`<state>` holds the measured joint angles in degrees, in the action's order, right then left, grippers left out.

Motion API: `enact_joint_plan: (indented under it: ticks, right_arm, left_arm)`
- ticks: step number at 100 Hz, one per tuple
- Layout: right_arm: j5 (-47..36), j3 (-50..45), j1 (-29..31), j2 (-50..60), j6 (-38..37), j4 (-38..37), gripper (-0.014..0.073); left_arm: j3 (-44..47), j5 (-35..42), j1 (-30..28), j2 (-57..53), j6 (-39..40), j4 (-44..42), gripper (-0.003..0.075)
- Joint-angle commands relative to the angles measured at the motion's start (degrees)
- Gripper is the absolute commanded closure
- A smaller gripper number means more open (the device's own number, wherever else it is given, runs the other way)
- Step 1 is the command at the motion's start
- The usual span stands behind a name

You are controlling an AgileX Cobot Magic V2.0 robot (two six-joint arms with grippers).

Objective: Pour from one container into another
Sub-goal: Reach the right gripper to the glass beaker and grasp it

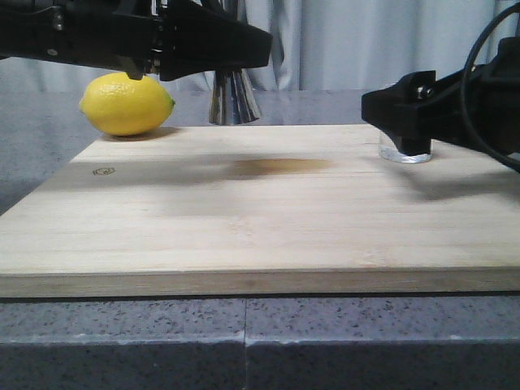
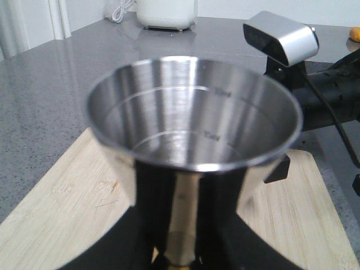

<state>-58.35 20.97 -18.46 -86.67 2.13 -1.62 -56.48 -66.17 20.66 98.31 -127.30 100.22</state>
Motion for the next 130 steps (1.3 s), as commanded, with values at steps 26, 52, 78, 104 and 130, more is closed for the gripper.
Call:
enact_joint_plan:
  ticks: [26,52,78,104,130]
  right_arm:
    - [-6.83,1.9,-0.14,-1.63,0.43,0.11,-0.0011]
    - [-8.79,2.03,-0.14,-2.31,0.43,0.11,0.0085]
    - [-8.18,2.03,-0.14,-2.4,0.43,0.11,0.0086]
    - [-7.96,2.03,-0.14,-2.4,0.43,0.11,0.0086]
    - [-7.46,2.03,-0.14,-2.4,0.43,0.11,0.0086]
  left_arm:
    - [-1.64,-5.46,0.63,-2.73,0.56,4.33,0.0661]
    - [-1.64,-5.46,0.63,-2.73,0.56,4.33,0.0661]
    - [-1.64,-5.46,0.63,-2.73,0.56,4.33,0.0661]
    - [-1.64,-5.46,0.63,-2.73,0.56,4.33,0.0661]
    - [-1.64,-5.46,0.63,-2.73,0.56,4.33,0.0661]
